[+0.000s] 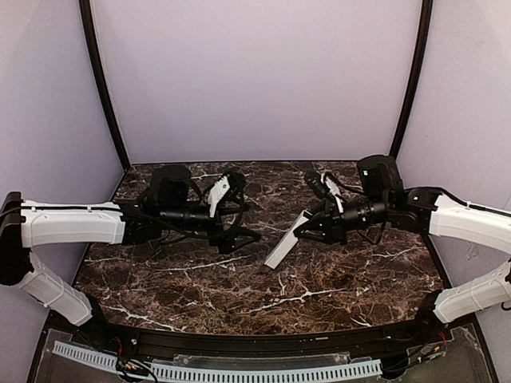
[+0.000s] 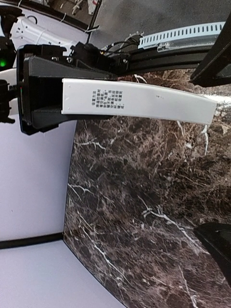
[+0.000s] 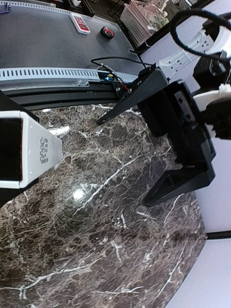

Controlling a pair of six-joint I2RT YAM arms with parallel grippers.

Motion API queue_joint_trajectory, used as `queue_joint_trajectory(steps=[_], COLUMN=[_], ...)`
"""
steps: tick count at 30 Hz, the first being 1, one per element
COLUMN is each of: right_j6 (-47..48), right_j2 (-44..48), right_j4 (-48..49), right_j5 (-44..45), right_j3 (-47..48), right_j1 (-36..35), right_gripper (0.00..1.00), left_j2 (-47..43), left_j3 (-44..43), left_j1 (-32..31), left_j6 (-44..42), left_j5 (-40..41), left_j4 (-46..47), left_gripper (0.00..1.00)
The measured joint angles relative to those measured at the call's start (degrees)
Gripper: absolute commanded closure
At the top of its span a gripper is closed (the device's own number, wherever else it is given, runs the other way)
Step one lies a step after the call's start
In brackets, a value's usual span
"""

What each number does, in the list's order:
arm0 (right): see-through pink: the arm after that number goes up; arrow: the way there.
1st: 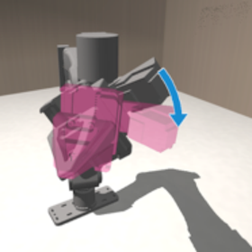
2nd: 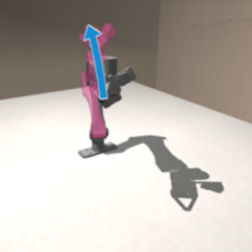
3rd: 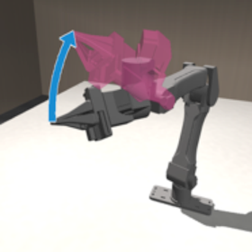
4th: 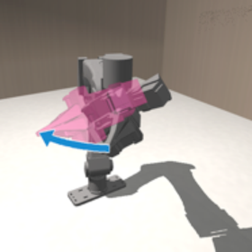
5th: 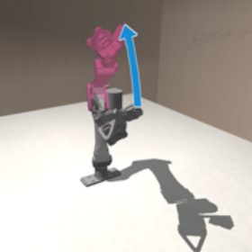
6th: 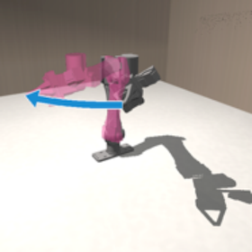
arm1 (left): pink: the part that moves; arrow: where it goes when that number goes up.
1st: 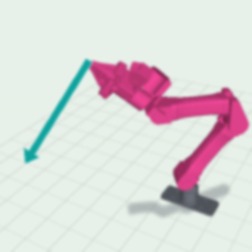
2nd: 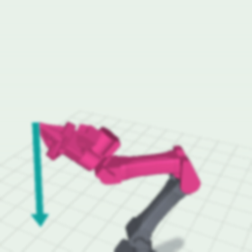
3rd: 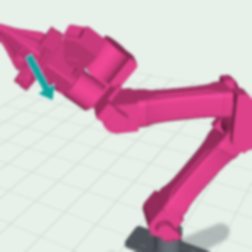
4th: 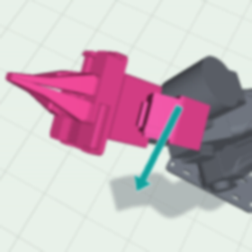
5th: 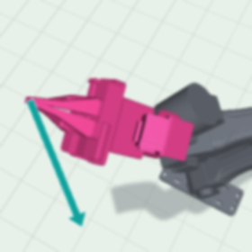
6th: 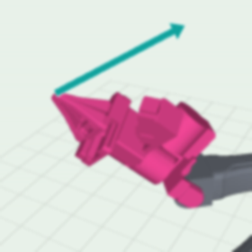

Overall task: Load the batteries into the remote control
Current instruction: Pass from the left arm to the right

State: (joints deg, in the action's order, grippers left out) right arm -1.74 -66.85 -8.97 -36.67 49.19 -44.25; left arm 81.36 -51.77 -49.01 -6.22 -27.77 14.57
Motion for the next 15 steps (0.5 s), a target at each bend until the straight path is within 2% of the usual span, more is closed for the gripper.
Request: queue_joint_trajectory(steps=[9, 15], right_j6=[2.6, 3.1], right_j2=[-8.4, -12.6], right_j4=[-16.0, -22.1], right_j5=[10.6, 18.0], right_j3=[8.2, 11.1], right_j1=[-1.9, -4.7], right_gripper=[0.96, 0.96], left_j2=[-0.8, -0.1], left_j3=[3.4, 5.2], left_j1=[0.3, 0.4], left_j6=[6.1, 8.9], left_j5=[18.8, 22.7], left_j4=[0.5, 2.0], left_gripper=[0.02, 0.05])
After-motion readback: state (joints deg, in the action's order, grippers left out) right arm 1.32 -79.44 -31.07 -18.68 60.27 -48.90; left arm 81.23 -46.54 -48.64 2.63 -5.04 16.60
